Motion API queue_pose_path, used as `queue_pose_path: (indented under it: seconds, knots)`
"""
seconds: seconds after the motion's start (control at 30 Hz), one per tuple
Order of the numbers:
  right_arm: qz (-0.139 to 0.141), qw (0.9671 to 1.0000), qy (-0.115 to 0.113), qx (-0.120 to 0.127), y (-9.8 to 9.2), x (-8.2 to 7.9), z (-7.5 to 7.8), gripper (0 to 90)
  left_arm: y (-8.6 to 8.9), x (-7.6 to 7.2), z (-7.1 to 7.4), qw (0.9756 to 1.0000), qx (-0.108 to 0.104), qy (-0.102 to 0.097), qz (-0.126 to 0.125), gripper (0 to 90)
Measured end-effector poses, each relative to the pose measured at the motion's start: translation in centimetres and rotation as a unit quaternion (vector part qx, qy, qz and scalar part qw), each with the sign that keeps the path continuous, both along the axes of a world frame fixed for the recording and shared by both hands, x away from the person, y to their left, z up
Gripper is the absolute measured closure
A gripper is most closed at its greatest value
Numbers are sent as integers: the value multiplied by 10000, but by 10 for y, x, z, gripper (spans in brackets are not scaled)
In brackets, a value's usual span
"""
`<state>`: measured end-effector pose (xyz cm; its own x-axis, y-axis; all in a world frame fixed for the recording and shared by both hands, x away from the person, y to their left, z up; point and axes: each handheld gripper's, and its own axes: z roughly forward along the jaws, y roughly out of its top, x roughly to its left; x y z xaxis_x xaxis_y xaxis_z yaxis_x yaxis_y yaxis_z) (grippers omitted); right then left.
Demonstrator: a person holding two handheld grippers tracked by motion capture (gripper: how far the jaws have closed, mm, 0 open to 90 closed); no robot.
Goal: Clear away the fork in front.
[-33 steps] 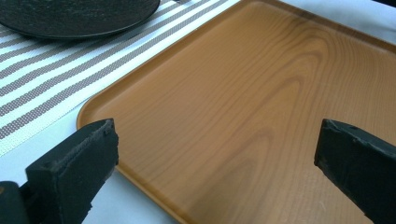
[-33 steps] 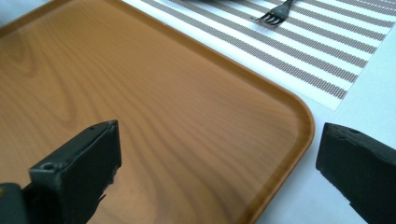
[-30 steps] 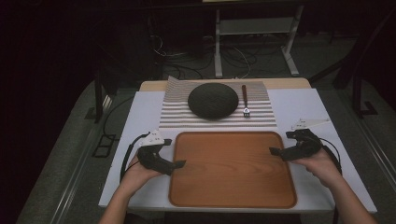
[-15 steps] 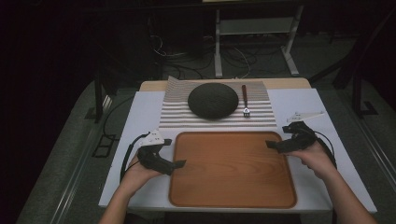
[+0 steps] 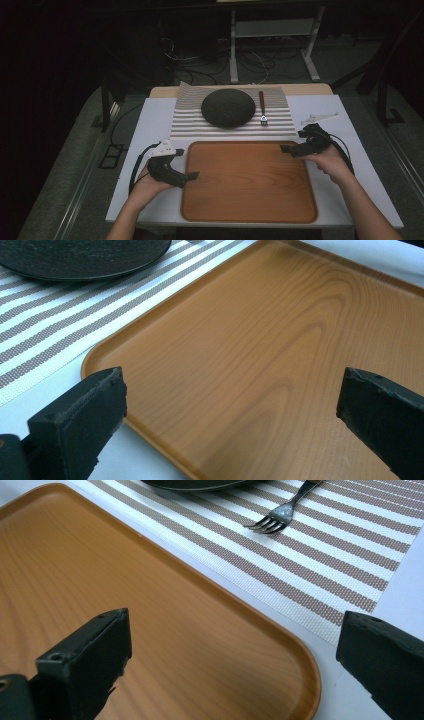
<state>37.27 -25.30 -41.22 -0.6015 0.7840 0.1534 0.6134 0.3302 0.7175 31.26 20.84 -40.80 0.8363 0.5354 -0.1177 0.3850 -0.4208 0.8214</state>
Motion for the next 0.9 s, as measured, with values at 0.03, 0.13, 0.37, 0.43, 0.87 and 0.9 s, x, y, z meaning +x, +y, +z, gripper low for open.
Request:
queue_pose_path:
  seconds: [0.03, 0.13, 0.37, 0.43, 0.87, 0.9]
  knots:
    - [-11, 10000, -4, 12, 0, 1, 0, 13, 0, 0, 0, 10000, 7, -5, -4, 0]
    - [-27, 10000, 18, -22, 0, 6, -2, 14, 0, 0, -1, 10000, 0, -2, -13, 0]
    - [-73, 9999, 77, -75, 2, 16, -4, 14, -1, 0, -1, 10000, 14, -1, -17, 0]
    - [-77, 9999, 84, -98, 3, 20, -5, 14, -1, 0, -1, 10000, 12, -2, -15, 0]
    - [-120, 9996, 200, -143, 12, 42, -5, 45, -1, 0, -2, 10000, 26, -11, 37, 0]
    - [-118, 9996, 216, -151, 14, 43, -5, 47, -1, 0, -2, 10000, 26, -11, 37, 0]
